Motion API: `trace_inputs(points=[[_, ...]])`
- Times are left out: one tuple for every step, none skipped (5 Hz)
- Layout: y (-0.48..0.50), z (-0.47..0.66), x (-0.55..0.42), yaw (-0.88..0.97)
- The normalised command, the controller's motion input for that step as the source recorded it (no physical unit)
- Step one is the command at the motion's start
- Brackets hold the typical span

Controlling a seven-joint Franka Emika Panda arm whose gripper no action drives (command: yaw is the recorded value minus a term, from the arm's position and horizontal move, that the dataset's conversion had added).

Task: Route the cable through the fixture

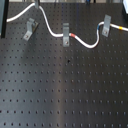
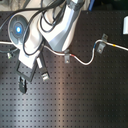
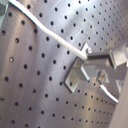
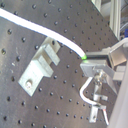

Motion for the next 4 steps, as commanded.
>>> trace_inputs(points=[[0.038,0.05,-0.081,0.01],[0.147,0.2,-0.315,0.25],[0.25,0.24,-0.276,0.45],[0.333,0.23,-0.119,0.47]])
